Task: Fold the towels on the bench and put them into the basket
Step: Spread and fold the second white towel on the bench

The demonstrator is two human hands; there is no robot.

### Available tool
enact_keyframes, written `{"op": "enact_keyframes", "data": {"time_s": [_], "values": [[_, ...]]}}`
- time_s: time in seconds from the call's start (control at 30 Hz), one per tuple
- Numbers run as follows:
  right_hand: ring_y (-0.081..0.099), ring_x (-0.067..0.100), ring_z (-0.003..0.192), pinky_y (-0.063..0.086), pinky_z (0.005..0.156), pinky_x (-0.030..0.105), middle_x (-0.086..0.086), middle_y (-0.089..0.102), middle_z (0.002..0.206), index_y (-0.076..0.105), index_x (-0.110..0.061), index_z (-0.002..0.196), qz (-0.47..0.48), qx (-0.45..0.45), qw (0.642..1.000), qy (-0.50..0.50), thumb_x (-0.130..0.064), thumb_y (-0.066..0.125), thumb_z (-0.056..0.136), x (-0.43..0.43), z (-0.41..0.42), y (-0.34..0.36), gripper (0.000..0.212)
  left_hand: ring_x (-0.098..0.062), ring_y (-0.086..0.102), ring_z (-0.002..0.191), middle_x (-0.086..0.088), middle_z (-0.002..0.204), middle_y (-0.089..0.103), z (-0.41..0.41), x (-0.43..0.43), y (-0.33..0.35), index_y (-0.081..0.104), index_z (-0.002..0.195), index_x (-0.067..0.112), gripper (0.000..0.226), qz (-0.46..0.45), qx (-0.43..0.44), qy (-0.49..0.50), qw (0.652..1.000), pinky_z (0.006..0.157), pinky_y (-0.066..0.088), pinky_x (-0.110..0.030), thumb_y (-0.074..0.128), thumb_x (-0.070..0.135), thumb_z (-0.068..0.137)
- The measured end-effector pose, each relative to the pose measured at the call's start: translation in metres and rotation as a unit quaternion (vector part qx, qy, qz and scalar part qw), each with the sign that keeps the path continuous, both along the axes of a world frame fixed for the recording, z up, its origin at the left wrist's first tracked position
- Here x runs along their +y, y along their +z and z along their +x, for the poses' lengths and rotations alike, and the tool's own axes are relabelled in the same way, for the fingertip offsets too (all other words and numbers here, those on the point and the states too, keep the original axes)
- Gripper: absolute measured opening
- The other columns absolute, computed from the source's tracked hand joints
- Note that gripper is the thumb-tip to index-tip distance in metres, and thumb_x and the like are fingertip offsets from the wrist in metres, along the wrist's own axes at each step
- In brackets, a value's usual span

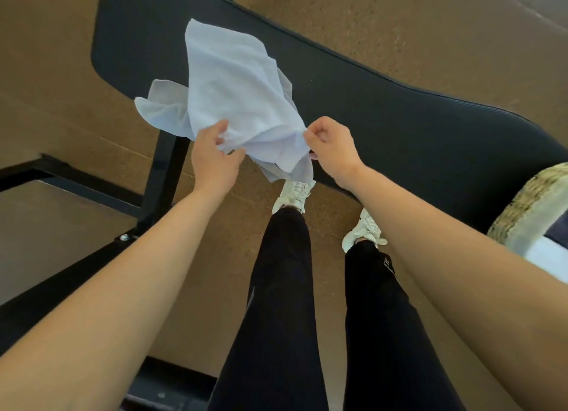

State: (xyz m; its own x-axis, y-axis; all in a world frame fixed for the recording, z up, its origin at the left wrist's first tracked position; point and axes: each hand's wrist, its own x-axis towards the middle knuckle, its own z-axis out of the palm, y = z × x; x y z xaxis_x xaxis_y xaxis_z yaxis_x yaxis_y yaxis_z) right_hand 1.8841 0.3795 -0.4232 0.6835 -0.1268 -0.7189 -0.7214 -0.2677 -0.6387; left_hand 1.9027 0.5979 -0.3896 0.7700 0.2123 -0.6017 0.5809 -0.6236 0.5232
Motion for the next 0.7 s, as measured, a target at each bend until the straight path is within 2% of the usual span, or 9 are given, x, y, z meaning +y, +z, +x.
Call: {"op": "enact_keyframes", "data": {"time_s": [0.07,0.13,0.2,0.23,0.33,0.47,0.57,0.63,0.7], "values": [[0.068,0.020,0.103,0.064,0.084,0.042,0.007,0.069,0.108,0.066,-0.011,0.102,0.091,0.017,0.995,-0.026,-0.018,0.061,0.102,-0.008,0.006,0.017,0.008,-0.010,0.051,0.121,0.004,0.143,0.050,0.009,-0.007,-0.006,0.051,0.144,0.026,0.062,0.008,0.010,-0.097,0.995,0.100,0.046,-0.025,0.080,0.027,0.089],[0.070,0.025,0.104,0.064,0.081,0.042,0.013,0.069,0.110,0.064,-0.005,0.106,0.179,0.037,0.982,-0.041,-0.017,0.061,0.102,-0.017,0.011,0.034,0.013,-0.011,0.055,0.116,0.005,0.133,0.059,0.016,-0.018,-0.011,0.061,0.134,0.025,0.048,0.016,0.027,-0.157,0.987,0.096,0.046,-0.025,0.077,0.035,0.089],[0.069,0.026,0.099,0.063,0.077,0.039,0.015,0.066,0.105,0.062,-0.005,0.105,0.245,0.043,0.967,-0.048,-0.015,0.060,0.103,-0.026,0.015,0.047,0.010,-0.013,0.064,0.106,0.006,0.114,0.069,0.021,-0.030,-0.009,0.070,0.117,0.022,0.028,0.022,0.000,-0.145,0.989,0.086,0.049,-0.020,0.068,0.039,0.096],[0.068,0.025,0.095,0.061,0.076,0.037,0.013,0.063,0.102,0.060,-0.007,0.103,0.273,0.044,0.959,-0.057,-0.014,0.059,0.103,-0.032,0.017,0.053,0.007,-0.012,0.064,0.102,0.005,0.110,0.070,0.023,-0.035,-0.006,0.070,0.114,0.020,0.025,0.027,-0.023,-0.129,0.991,0.082,0.048,-0.015,0.063,0.039,0.099],[0.062,0.025,0.091,0.059,0.072,0.034,0.012,0.056,0.101,0.055,-0.008,0.102,0.330,0.045,0.938,-0.093,-0.012,0.056,0.105,-0.053,0.022,0.071,0.005,-0.011,0.060,0.099,-0.003,0.113,0.070,0.026,-0.048,0.008,0.069,0.114,0.014,0.025,0.081,-0.104,-0.142,0.981,0.082,0.043,-0.016,0.054,0.028,0.102],[0.060,0.016,0.078,0.056,0.062,0.027,0.004,0.058,0.092,0.055,-0.011,0.101,0.332,0.023,0.939,-0.090,-0.018,0.050,0.108,-0.085,0.020,0.102,0.011,-0.016,0.060,0.094,-0.001,0.101,0.071,0.033,-0.067,0.030,0.070,0.102,0.016,0.029,0.155,-0.202,-0.173,0.951,0.072,0.043,-0.027,0.044,0.028,0.098],[0.058,0.014,0.071,0.049,0.056,0.026,0.002,0.060,0.086,0.057,-0.013,0.097,0.333,-0.009,0.939,-0.089,-0.021,0.051,0.107,-0.111,0.011,0.126,0.015,-0.015,0.053,0.087,-0.001,0.092,0.067,0.043,-0.088,0.049,0.066,0.095,0.014,0.031,0.159,-0.223,-0.170,0.947,0.062,0.033,-0.029,0.037,0.025,0.098],[0.054,0.016,0.072,0.044,0.054,0.025,0.004,0.059,0.088,0.059,-0.010,0.098,0.297,-0.036,0.951,-0.078,-0.020,0.060,0.103,-0.132,0.002,0.139,0.011,-0.015,0.053,0.086,-0.001,0.095,0.069,0.049,-0.102,0.058,0.067,0.098,0.013,0.031,0.139,-0.230,-0.166,0.949,0.059,0.031,-0.026,0.037,0.022,0.098],[0.054,0.019,0.074,0.043,0.053,0.025,0.008,0.059,0.093,0.062,-0.005,0.103,0.214,-0.061,0.974,-0.052,-0.014,0.070,0.095,-0.156,-0.010,0.149,0.014,-0.016,0.060,0.089,0.001,0.100,0.072,0.054,-0.116,0.065,0.068,0.101,0.016,0.031,0.132,-0.229,-0.161,0.951,0.058,0.033,-0.022,0.038,0.022,0.096]]}}
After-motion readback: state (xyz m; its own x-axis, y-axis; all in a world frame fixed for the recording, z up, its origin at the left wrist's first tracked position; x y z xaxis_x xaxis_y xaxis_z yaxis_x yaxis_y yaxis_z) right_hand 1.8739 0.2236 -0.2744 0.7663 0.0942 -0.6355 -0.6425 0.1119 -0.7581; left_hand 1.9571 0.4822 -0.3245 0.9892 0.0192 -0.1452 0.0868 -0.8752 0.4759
